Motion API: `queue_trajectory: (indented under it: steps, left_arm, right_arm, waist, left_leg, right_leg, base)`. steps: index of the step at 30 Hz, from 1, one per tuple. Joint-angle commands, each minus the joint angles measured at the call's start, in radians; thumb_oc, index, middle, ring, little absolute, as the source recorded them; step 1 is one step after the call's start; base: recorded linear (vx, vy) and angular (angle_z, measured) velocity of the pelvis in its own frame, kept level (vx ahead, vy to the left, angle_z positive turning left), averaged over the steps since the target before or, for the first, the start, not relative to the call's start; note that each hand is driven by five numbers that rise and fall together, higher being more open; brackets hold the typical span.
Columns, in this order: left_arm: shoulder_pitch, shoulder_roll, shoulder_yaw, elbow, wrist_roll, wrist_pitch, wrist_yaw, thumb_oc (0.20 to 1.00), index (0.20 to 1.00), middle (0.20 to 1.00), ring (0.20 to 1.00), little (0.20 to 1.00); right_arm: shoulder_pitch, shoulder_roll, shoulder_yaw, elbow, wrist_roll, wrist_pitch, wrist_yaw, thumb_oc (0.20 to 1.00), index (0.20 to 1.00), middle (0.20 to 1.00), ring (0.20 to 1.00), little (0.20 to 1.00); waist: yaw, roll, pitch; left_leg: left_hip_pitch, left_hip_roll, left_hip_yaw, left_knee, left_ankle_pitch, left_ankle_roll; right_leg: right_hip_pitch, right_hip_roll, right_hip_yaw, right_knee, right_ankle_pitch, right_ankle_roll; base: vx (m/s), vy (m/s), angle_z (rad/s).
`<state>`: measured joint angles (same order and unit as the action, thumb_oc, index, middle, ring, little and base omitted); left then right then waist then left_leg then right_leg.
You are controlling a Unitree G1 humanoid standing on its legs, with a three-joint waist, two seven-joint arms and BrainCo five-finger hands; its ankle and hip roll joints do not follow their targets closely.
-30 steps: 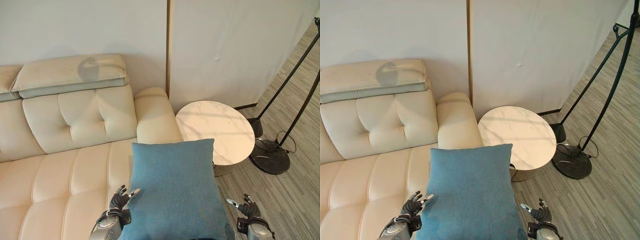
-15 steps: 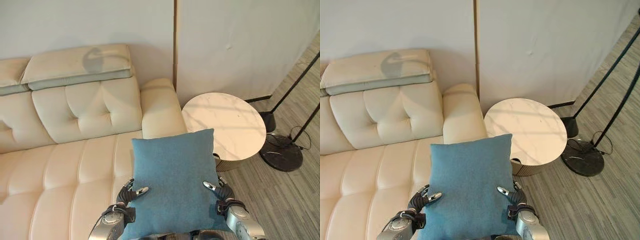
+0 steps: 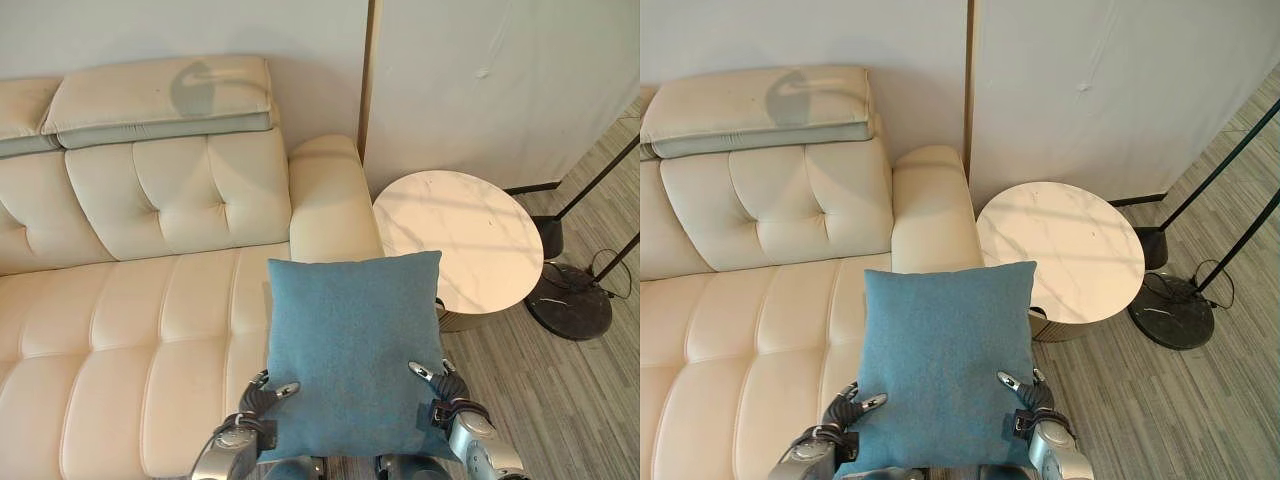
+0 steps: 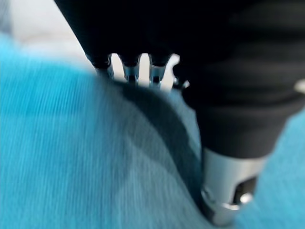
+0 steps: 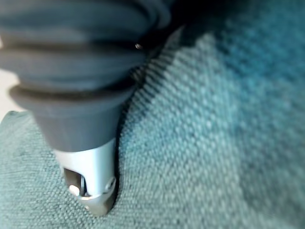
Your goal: Pick up all the scattered cushions and arrange them neatly on the sofa.
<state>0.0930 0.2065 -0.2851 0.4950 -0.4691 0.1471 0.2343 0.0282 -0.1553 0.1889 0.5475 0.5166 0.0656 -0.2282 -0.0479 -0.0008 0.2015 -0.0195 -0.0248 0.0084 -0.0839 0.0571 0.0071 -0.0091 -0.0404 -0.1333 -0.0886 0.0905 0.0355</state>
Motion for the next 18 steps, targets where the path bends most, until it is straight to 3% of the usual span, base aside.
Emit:
queue_trajectory:
  steps: [1, 2, 3, 4, 5, 6, 8, 11, 16, 18]
  left_arm:
    - [-0.093, -0.047, -0.095, -0.032, -0.181, -0.07, -0.037, 0.573, 0.573, 0.573, 0.573, 0.573]
    - [-0.097, -0.056, -0.105, -0.048, -0.243, -0.078, -0.037, 0.335, 0.335, 0.335, 0.335, 0.335]
    - [-0.104, -0.068, -0.125, -0.073, -0.334, -0.081, -0.052, 0.2, 0.2, 0.2, 0.2, 0.2]
    - [-0.104, -0.067, -0.125, -0.073, -0.334, -0.081, -0.051, 0.2, 0.2, 0.2, 0.2, 0.2]
    - [-0.11, -0.086, -0.149, -0.094, -0.443, -0.071, -0.078, 0.2, 0.2, 0.2, 0.2, 0.2]
    - [-0.11, -0.085, -0.149, -0.094, -0.443, -0.071, -0.078, 0.2, 0.2, 0.2, 0.2, 0.2]
    - [-0.102, -0.112, -0.176, -0.123, -0.585, -0.049, -0.109, 0.2, 0.2, 0.2, 0.2, 0.2]
    - [-0.092, -0.113, -0.195, -0.144, -0.633, -0.044, -0.122, 0.2, 0.2, 0.2, 0.2, 0.2]
    - [-0.08, -0.097, -0.218, -0.163, -0.605, -0.044, -0.131, 0.2, 0.2, 0.2, 0.2, 0.2]
    - [-0.076, -0.06, -0.232, -0.189, -0.534, -0.038, -0.137, 0.2, 0.2, 0.2, 0.2, 0.2]
  right_arm:
    - [-0.047, 0.054, 0.091, -0.006, 0.106, -0.046, 0.055, 0.9, 0.9, 0.9, 0.9, 0.9]
    - [-0.045, 0.061, 0.091, -0.007, 0.148, -0.055, 0.063, 0.661, 0.661, 0.661, 0.661, 0.661]
    - [-0.037, 0.086, 0.081, 0.002, 0.289, -0.07, 0.083, 0.451, 0.451, 0.451, 0.451, 0.451]
    - [-0.037, 0.086, 0.081, 0.002, 0.289, -0.07, 0.083, 0.373, 0.373, 0.373, 0.373, 0.373]
    - [-0.037, 0.112, 0.084, 0.013, 0.422, -0.076, 0.118, 0.2, 0.2, 0.2, 0.2, 0.2]
    - [-0.037, 0.112, 0.084, 0.013, 0.422, -0.076, 0.119, 0.2, 0.2, 0.2, 0.2, 0.2]
    - [-0.028, 0.135, 0.1, 0.022, 0.557, -0.058, 0.156, 0.2, 0.2, 0.2, 0.2, 0.2]
    - [-0.018, 0.133, 0.126, 0.01, 0.606, -0.043, 0.182, 0.2, 0.2, 0.2, 0.2, 0.2]
    - [-0.017, 0.101, 0.159, -0.025, 0.54, -0.045, 0.184, 0.2, 0.2, 0.2, 0.2, 0.2]
    - [-0.025, 0.061, 0.163, -0.054, 0.432, -0.043, 0.169, 0.2, 0.2, 0.2, 0.2, 0.2]
  waist:
    - [-0.001, -0.01, 0.019]
    - [-0.002, -0.012, 0.02]
    - [-0.006, -0.014, 0.018]
    - [-0.005, -0.014, 0.019]
    - [-0.008, -0.016, 0.019]
    - [-0.008, -0.016, 0.019]
    - [-0.009, -0.018, 0.018]
    - [-0.008, -0.019, 0.014]
    - [-0.007, -0.02, 0.006]
    - [-0.007, -0.019, -0.001]
  left_leg:
    - [0.007, 0.074, 0.039, -0.003, -0.047, -0.066]
    - [0.008, 0.073, 0.038, -0.003, -0.047, -0.066]
    - [0.014, 0.074, 0.04, -0.003, -0.051, -0.066]
    - [0.014, 0.074, 0.041, -0.003, -0.051, -0.066]
    - [0.021, 0.074, 0.043, -0.003, -0.055, -0.067]
    - [0.021, 0.074, 0.043, -0.003, -0.056, -0.067]
    - [0.028, 0.074, 0.045, -0.003, -0.059, -0.068]
    - [0.036, 0.076, 0.047, -0.003, -0.062, -0.069]
    - [0.04, 0.075, 0.048, -0.003, -0.064, -0.07]
    - [0.044, 0.075, 0.048, -0.003, -0.066, -0.065]
  right_leg:
    - [0.026, -0.022, -0.01, 0.001, -0.147, 0.053]
    - [0.028, -0.022, -0.009, 0.001, -0.148, 0.053]
    - [0.033, -0.023, -0.009, 0.001, -0.15, 0.054]
    - [0.034, -0.023, -0.009, 0.001, -0.15, 0.054]
    - [0.039, -0.023, -0.008, 0.001, -0.152, 0.055]
    - [0.039, -0.023, -0.008, 0.001, -0.152, 0.055]
    - [0.044, -0.024, -0.006, 0.001, -0.153, 0.057]
    - [0.05, -0.024, -0.005, 0.001, -0.155, 0.057]
    - [0.054, -0.025, -0.005, 0.001, -0.155, 0.058]
    - [0.056, -0.026, -0.004, 0.001, -0.153, 0.059]
  base:
    - [0.0, 0.0, 0.0]
    - [0.0, 0.0, 0.0]
    - [0.0, 0.0, 0.0]
    - [0.0, 0.0, 0.0]
    - [0.0, 0.0, 0.0]
    - [0.0, 0.0, 0.0]
    - [0.0, 0.0, 0.0]
    - [0.0, 0.0, 0.0]
    - [0.0, 0.0, 0.0]
    - [0.0, 0.0, 0.0]
